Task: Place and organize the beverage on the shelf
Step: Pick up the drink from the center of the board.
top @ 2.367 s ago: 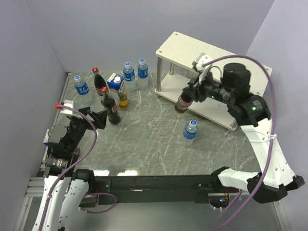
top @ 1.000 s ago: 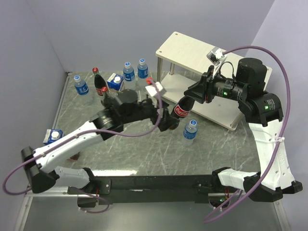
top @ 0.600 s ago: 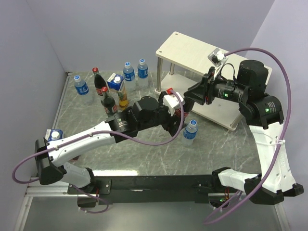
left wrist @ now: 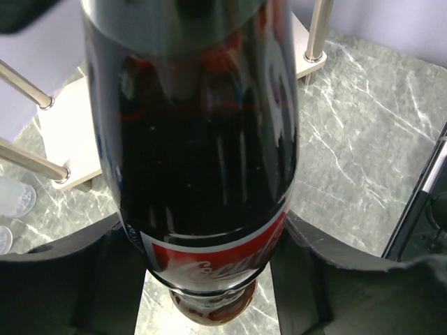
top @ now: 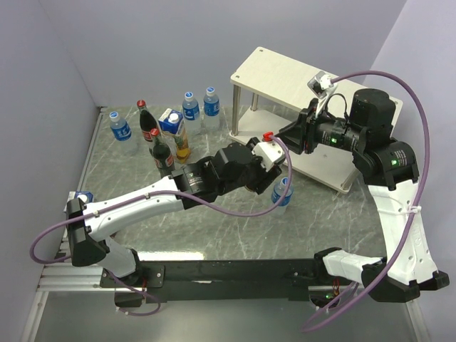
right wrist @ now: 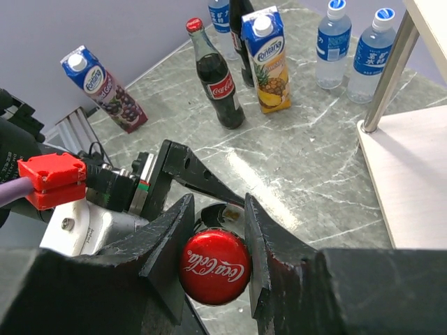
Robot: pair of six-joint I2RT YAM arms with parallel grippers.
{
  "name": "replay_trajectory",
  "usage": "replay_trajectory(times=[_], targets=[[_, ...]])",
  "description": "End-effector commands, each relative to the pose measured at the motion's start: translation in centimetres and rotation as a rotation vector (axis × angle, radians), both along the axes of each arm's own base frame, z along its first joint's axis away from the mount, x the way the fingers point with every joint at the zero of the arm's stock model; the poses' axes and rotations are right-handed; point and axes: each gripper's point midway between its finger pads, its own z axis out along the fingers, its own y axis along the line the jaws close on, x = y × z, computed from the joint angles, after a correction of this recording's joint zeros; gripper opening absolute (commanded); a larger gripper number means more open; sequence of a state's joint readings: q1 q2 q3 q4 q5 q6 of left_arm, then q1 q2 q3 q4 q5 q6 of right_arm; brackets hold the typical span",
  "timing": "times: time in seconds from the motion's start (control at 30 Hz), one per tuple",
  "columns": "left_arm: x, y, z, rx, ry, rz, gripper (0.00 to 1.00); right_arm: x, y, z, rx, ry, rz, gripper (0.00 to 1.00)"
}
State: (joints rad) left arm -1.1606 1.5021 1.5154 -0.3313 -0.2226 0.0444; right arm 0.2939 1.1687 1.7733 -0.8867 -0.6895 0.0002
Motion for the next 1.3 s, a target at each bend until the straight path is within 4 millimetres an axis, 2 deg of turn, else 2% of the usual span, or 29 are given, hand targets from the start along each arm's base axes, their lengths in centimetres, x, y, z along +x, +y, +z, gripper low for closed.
replay_trajectory(times=[0.0,0.03,0.1,0.13,0.2,0.27,0.3,0.4,0.63,0.8,0.9,0.93,1.07,1.13,1.17,1.2,1.23,1.27], targets=[[0.1,0.2,3.0,-0.034,-0.046,0.007,0.45,-0.3,0.3,4.8,0.079,-0.185,0.020,0.00],[0.0,0.1,3.2,-0.040,-0.045,0.002,0.29,-0.3,0.4,4.7,0.080,-0.185,0.022,0.00],[-0.1,0.1,3.6,-0.056,-0.044,0.002,0.07,-0.2,0.3,4.8,0.082,-0.190,0.019,0.00],[-0.2,0.1,3.7,-0.071,-0.041,0.000,0.00,-0.1,0.3,4.8,0.081,-0.192,0.013,0.00],[-0.6,0.1,4.2,-0.094,-0.037,-0.019,0.00,-0.1,0.3,4.9,0.082,-0.196,0.011,0.00],[-1.0,0.0,4.4,-0.125,-0.026,-0.037,0.00,-0.1,0.3,5.1,0.091,-0.199,0.010,0.35],[-1.3,0.0,4.7,-0.144,-0.019,-0.043,0.00,-0.2,0.3,5.1,0.096,-0.199,0.006,0.60],[-1.7,0.0,5.0,-0.170,-0.015,-0.068,0.00,-0.3,0.2,5.4,0.103,-0.203,0.005,0.77],[-2.0,0.4,5.1,-0.231,0.024,-0.076,0.00,-0.4,0.1,5.5,0.114,-0.198,-0.006,0.81],[-1.4,1.7,6.1,-0.283,0.026,-0.051,0.00,0.7,-1.9,6.2,0.116,-0.224,-0.125,0.81],[-0.2,3.1,7.2,-0.328,0.026,-0.028,0.00,1.2,-3.8,6.6,0.124,-0.240,-0.210,0.81],[0.7,3.8,7.5,-0.342,0.024,-0.003,0.00,1.1,-4.3,6.8,0.129,-0.242,-0.234,0.81],[2.9,5.5,9.7,-0.385,0.014,0.026,0.00,2.1,-6.7,5.3,0.121,-0.241,-0.320,0.82],[3.7,6.1,11.9,-0.417,-0.014,0.037,0.00,1.7,-7.6,4.7,0.104,-0.271,-0.334,0.83],[4.9,6.6,12.0,-0.409,-0.015,0.058,0.00,2.0,-7.3,3.0,0.088,-0.254,-0.312,0.84],[5.4,7.0,14.0,-0.438,-0.041,0.064,0.00,2.0,-7.9,2.3,0.071,-0.261,-0.318,0.86],[5.9,7.4,14.7,-0.446,-0.051,0.073,0.00,1.3,-8.1,1.9,0.030,-0.314,-0.295,0.90],[7.3,7.7,14.8,-0.440,-0.052,0.090,0.00,0.7,-7.1,0.1,0.018,-0.300,-0.212,0.93]])
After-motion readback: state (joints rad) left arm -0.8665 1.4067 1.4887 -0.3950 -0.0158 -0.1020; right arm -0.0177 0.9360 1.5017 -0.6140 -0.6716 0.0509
